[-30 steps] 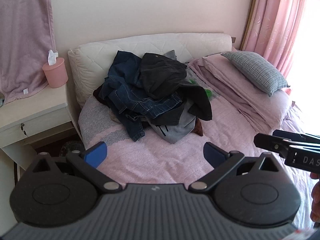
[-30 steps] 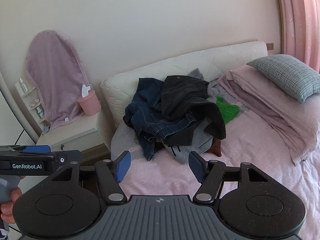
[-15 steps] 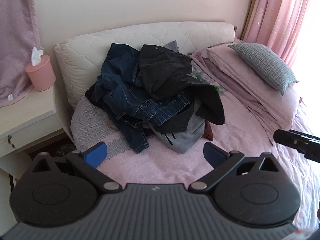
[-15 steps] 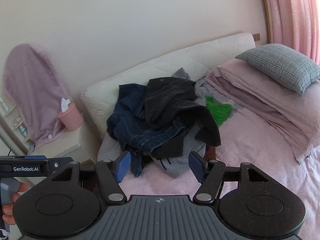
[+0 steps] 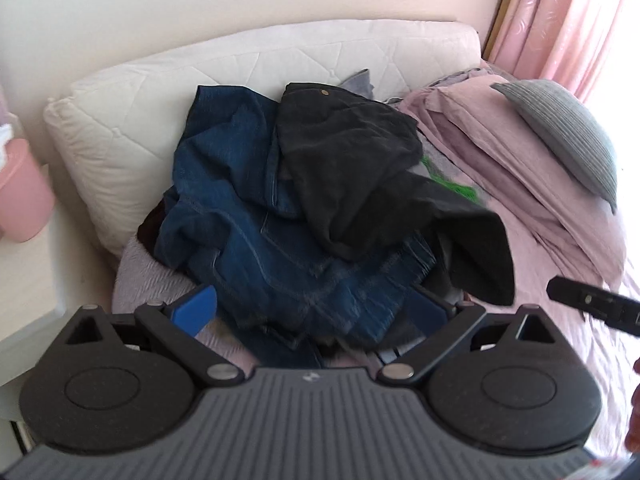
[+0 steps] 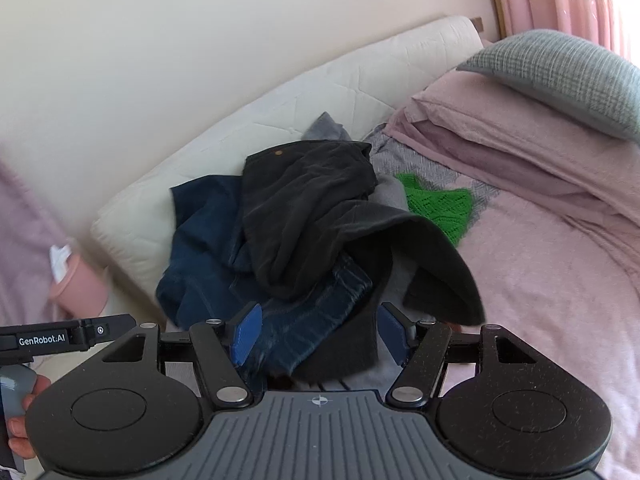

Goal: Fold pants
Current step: 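Move both grippers toward the clothes pile on the bed, then grasp the black trousers with both grippers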

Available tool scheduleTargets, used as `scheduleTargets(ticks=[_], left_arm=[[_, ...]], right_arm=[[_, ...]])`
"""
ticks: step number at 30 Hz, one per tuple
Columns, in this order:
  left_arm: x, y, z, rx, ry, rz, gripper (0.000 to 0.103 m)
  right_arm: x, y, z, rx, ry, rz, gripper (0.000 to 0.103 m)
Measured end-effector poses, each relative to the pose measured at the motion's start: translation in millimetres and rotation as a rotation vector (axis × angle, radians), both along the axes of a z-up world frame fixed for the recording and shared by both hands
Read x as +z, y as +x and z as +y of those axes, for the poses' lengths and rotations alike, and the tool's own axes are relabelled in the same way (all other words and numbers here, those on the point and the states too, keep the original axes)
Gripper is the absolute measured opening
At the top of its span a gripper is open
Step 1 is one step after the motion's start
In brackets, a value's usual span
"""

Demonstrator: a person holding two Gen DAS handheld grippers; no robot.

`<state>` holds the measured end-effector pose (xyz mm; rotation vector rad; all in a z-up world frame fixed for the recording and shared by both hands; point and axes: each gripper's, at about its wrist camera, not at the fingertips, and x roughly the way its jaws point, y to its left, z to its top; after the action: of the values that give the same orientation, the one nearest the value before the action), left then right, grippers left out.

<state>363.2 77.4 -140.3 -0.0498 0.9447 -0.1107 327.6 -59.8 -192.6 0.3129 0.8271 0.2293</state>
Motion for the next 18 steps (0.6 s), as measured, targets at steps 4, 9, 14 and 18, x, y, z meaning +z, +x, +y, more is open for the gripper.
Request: scheduleTargets(ticks=[4, 9, 14, 18], left_arm=[[-24.5, 55.5, 9.6, -0.009, -0.024, 0.021, 0.096], [-57.0, 113.9, 14.8, -0.015, -0.059, 0.056, 0.092], [-87.3, 167.3, 11.8, -0.021, -0.083, 0.061, 0.091], [-112.3, 209.4, 5.4, -0.038, -0.090, 0.070, 0.086]], right_arm=[[-21.6, 44.8, 7.0, -0.023, -0.009, 0.019, 0.061], [-54.0, 95.4, 8.0, -0.060, -0.029, 0.051, 0.061], [-82.5, 142.4, 8.2, -0.095, -0.042, 0.060, 0.061], [-102.5, 179.7, 4.1, -0.121, -0.035, 0.063, 0.061]])
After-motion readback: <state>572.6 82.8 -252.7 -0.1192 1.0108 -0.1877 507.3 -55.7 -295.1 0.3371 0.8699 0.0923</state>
